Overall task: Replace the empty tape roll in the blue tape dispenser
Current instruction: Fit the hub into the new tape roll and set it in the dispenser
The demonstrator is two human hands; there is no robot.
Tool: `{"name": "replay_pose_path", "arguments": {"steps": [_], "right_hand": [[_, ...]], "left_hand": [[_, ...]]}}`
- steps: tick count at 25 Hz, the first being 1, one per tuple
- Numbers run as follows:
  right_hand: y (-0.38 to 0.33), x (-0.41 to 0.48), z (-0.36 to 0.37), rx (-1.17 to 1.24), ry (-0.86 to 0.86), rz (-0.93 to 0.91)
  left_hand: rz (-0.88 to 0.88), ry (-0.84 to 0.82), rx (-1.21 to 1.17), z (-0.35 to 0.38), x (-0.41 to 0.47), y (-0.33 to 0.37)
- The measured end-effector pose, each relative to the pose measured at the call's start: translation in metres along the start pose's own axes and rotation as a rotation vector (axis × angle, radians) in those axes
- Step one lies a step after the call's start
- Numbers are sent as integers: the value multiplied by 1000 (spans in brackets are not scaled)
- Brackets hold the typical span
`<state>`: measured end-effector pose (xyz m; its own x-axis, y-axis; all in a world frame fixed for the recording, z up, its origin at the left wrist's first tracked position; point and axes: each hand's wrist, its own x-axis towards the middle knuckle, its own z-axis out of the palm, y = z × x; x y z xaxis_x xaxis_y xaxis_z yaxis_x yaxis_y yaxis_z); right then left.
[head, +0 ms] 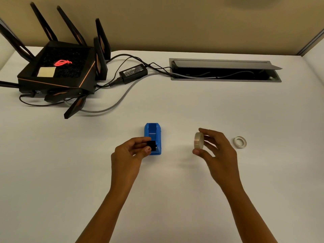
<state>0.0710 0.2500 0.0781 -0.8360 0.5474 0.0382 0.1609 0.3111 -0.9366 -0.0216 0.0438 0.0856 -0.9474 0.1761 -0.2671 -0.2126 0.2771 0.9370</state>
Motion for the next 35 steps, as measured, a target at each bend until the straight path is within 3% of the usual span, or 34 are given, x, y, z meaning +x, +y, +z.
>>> {"name": "replay_pose_path", "arguments": {"steps": [9, 35], "right_hand": [[-35, -16, 35, 156, -246, 30], [-50, -16, 36, 203, -323, 53]], "left_hand": [[-6, -102, -75, 6, -7, 12], [75, -150, -111, 10, -15, 19]]}}
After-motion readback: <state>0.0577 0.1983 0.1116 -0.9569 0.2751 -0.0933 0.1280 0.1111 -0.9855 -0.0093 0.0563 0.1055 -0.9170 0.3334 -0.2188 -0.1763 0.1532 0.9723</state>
